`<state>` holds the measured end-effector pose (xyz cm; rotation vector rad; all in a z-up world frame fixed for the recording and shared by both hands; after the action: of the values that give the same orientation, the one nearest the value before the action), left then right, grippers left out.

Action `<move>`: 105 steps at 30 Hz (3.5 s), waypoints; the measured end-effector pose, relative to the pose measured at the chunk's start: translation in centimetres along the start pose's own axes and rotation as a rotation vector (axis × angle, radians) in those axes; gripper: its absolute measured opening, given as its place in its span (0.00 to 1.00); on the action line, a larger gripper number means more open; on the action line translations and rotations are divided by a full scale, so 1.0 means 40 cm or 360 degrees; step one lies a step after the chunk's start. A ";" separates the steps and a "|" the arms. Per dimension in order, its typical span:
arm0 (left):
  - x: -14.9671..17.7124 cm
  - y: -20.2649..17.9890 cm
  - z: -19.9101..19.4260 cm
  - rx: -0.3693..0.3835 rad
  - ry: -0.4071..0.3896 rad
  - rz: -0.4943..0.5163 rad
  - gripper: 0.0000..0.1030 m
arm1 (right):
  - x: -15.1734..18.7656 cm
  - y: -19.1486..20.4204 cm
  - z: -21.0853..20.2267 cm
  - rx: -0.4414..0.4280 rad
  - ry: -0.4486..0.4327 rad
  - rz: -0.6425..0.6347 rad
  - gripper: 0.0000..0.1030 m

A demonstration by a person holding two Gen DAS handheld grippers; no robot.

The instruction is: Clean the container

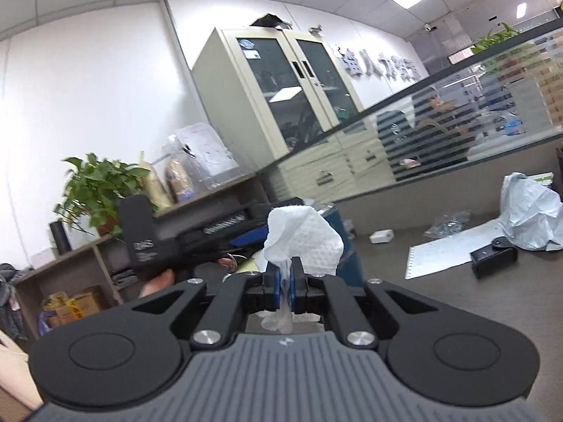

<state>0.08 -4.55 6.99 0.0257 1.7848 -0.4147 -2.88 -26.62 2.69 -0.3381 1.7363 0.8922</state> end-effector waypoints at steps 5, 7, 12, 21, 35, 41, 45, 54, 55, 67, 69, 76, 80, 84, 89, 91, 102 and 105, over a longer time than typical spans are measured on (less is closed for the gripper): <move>0.001 0.010 -0.001 0.0021 0.0007 -0.0037 1.00 | -0.003 -0.012 0.028 0.0066 0.0006 -0.0027 0.06; 0.002 0.011 -0.002 0.0029 0.0006 -0.0031 1.00 | -0.006 -0.016 0.039 0.0091 0.0003 -0.0042 0.07; -0.003 0.018 0.003 0.0039 0.0007 -0.0005 1.00 | -0.016 -0.020 0.053 0.0113 -0.0027 -0.0045 0.07; -0.003 0.016 0.003 0.0034 -0.0007 0.0037 1.00 | -0.023 -0.034 0.057 0.0066 -0.0113 0.0058 0.07; 0.002 0.008 -0.003 0.0026 -0.0025 0.0058 1.00 | 0.016 -0.082 0.068 0.0047 -0.0064 0.0291 0.07; 0.000 0.008 -0.003 0.0038 -0.0020 0.0055 1.00 | 0.029 -0.076 0.069 0.0058 0.0008 0.0288 0.07; -0.002 0.009 -0.002 0.0036 -0.0019 0.0059 1.00 | 0.034 -0.055 0.048 0.0046 0.0047 0.0165 0.07; -0.001 0.011 -0.005 0.0031 -0.0026 0.0068 1.00 | 0.139 -0.069 0.079 0.0343 0.0432 -0.0153 0.07; -0.001 0.011 -0.005 0.0031 -0.0026 0.0068 1.00 | 0.154 -0.081 0.086 0.0391 0.0474 -0.0155 0.07; 0.004 0.010 -0.009 0.0026 -0.0037 0.0078 1.00 | 0.205 -0.141 0.088 0.0687 0.0554 -0.0173 0.38; 0.004 0.010 -0.010 0.0026 -0.0037 0.0077 1.00 | 0.206 -0.143 0.089 0.0732 0.0550 -0.0195 0.38; 0.005 0.009 -0.009 0.0028 -0.0041 0.0078 1.00 | 0.193 -0.152 0.115 0.0738 0.0500 -0.0188 0.40; 0.005 0.011 -0.008 0.0033 -0.0041 0.0075 1.00 | 0.204 -0.164 0.146 0.0676 0.0483 -0.0112 0.40; 0.004 0.013 -0.007 0.0041 -0.0040 0.0074 1.00 | 0.213 -0.171 0.162 0.0706 0.0486 -0.0117 0.15; 0.003 0.014 -0.005 0.0046 -0.0043 0.0072 1.00 | 0.194 -0.181 0.138 0.0686 0.0421 -0.0028 0.09; 0.003 0.015 -0.005 0.0048 -0.0044 0.0070 1.00 | 0.174 -0.183 0.115 0.0641 0.0348 0.0037 0.08; 0.004 0.011 -0.007 0.0044 -0.0045 0.0088 1.00 | -0.001 -0.101 -0.044 -0.0005 -0.0176 0.0322 0.08; 0.003 0.007 -0.006 0.0039 -0.0046 0.0093 1.00 | -0.037 -0.095 -0.066 -0.0184 -0.0293 0.0406 0.08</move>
<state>-0.13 -4.25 6.85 0.0886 1.7465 -0.3931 -1.83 -31.37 2.82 -0.1056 1.5821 1.1738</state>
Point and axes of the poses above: each gripper's, at about its wrist camera, not at the fingertips, and z roughly the way its jaws point, y to its left, x to its underside, the point moved 3 cm from there along z, roughly the way its jaws point, and after that the axes turned 3 degrees about -z, right-handed, at the moved point
